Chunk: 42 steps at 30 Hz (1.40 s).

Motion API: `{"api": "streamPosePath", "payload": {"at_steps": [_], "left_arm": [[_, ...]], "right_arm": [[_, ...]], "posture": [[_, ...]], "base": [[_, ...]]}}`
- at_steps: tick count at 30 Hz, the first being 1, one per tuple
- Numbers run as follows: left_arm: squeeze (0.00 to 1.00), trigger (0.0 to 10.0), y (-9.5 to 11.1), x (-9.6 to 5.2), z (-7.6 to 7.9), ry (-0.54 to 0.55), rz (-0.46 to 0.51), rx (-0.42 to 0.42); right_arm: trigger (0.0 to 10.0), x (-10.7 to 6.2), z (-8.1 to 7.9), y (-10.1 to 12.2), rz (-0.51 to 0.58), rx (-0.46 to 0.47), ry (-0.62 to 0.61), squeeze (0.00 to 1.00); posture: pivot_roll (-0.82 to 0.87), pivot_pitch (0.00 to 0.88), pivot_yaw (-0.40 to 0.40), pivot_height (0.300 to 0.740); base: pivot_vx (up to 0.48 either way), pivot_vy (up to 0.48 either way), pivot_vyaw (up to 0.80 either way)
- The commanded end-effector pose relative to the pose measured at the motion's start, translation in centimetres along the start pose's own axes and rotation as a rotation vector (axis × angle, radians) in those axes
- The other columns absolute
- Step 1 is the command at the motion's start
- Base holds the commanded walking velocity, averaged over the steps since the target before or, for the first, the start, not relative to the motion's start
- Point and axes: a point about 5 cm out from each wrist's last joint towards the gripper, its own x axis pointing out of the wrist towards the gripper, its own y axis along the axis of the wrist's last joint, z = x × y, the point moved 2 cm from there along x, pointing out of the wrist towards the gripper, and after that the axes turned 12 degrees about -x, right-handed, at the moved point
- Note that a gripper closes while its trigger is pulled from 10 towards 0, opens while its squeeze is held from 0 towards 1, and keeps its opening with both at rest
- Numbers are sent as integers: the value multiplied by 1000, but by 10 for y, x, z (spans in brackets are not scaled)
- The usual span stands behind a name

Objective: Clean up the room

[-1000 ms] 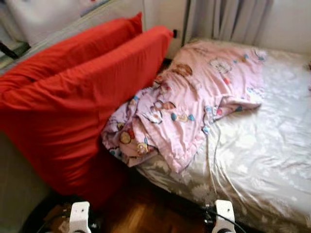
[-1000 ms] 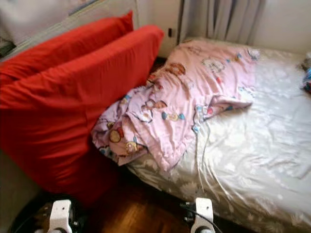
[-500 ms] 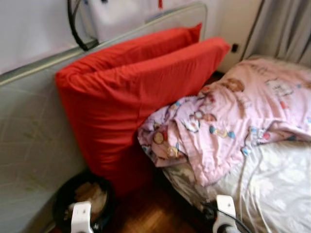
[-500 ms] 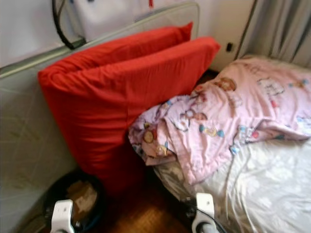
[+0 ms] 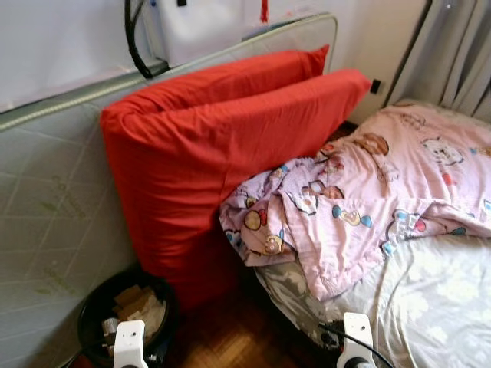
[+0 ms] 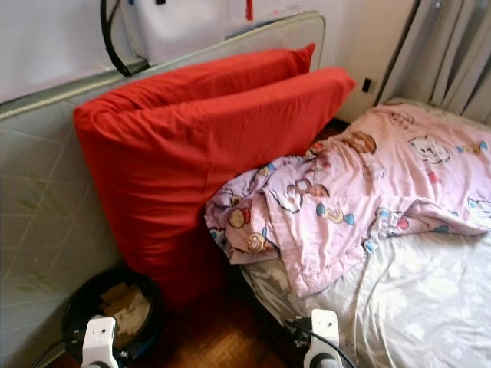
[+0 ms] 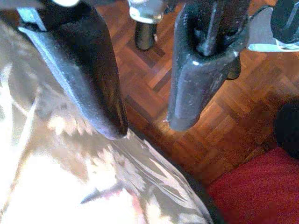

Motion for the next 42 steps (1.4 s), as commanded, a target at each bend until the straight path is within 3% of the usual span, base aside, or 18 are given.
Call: {"api": "streamPosePath", "payload": {"at_steps": [1, 19, 31, 39, 41, 42], "left_arm": [[0, 10000, -2, -1, -4, 14, -14, -8], [0, 10000, 4, 0, -1, -3, 33, -20], [0, 10000, 17, -4, 8, -89, 196, -63], [0, 10000, 19, -8, 11, -126, 262, -88], [0, 10000, 25, -8, 15, -143, 296, -82], [0, 10000, 58, -10, 31, -196, 439, -56]], "right_arm": [[10000, 1, -3, 4, 10, -7, 13, 0], [10000, 2, 2, 12, 49, 33, -21, 0], [10000, 5, 17, 65, 284, 63, -88, 0], [10000, -5, 37, 99, 484, 34, -181, 0], [10000, -6, 37, 101, 495, 17, -184, 0], [10000, -6, 38, 103, 501, 14, -189, 0]], "posture": [[26, 25, 8, 740], [36, 62, 0, 740], [25, 80, -23, 740], [6, 96, -31, 740], [1, 101, -33, 740], [0, 103, -36, 740]], "base": [[319, 0, 794], [259, 0, 114], [0, 0, 0], [0, 0, 0], [0, 0, 0], [0, 0, 0]]}}
